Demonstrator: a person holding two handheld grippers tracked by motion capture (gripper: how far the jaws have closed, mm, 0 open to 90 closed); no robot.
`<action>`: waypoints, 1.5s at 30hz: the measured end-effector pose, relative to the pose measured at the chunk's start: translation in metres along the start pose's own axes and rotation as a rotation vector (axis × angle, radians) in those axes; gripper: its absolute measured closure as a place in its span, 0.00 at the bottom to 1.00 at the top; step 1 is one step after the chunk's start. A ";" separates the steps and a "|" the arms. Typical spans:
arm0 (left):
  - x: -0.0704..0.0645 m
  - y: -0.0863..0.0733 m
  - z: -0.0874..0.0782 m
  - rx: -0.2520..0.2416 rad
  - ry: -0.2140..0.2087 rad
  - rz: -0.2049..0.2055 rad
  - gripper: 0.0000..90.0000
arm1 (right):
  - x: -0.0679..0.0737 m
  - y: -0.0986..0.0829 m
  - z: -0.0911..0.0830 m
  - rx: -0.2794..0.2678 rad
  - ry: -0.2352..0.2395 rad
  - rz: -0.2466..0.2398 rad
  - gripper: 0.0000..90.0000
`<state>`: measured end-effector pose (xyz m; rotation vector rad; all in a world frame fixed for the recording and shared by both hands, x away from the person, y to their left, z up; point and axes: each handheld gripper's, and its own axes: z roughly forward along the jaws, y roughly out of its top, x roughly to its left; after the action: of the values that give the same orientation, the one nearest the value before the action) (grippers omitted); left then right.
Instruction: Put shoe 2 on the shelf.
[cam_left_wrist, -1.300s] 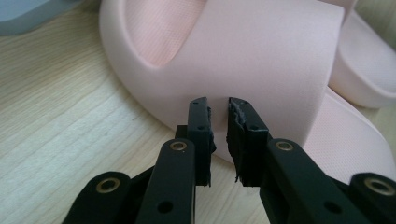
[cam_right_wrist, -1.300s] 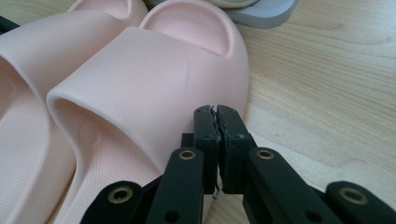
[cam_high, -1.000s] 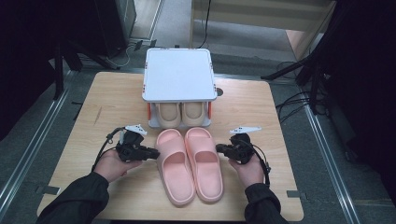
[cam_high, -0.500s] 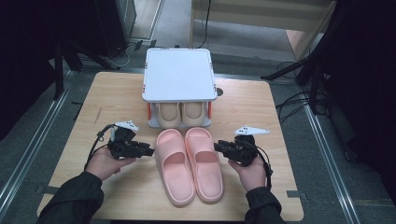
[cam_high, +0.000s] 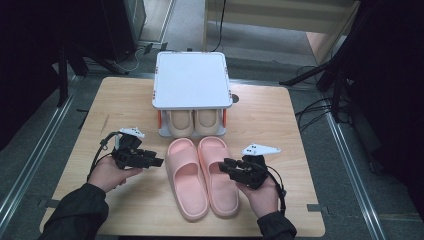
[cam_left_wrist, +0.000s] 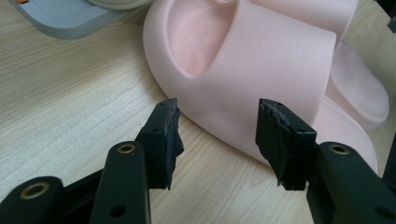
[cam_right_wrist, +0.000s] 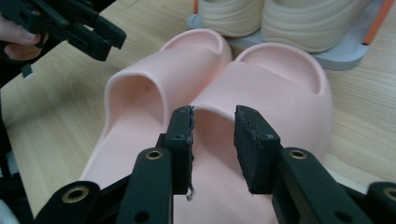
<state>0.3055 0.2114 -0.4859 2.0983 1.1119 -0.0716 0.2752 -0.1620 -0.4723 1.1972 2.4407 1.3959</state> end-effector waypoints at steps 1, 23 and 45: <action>0.000 0.000 -0.001 -0.004 -0.003 0.002 0.54 | 0.002 0.000 0.000 -0.003 0.003 -0.001 0.76; 0.009 0.009 -0.005 -0.009 -0.004 0.001 0.51 | 0.025 -0.017 0.031 0.037 -0.025 -0.003 0.65; 0.011 0.011 -0.006 -0.018 -0.009 -0.010 0.51 | 0.041 -0.006 0.079 0.037 -0.151 0.064 0.48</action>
<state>0.3192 0.2192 -0.4794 2.0746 1.1143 -0.0756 0.2769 -0.0819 -0.5112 1.3473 2.3549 1.2320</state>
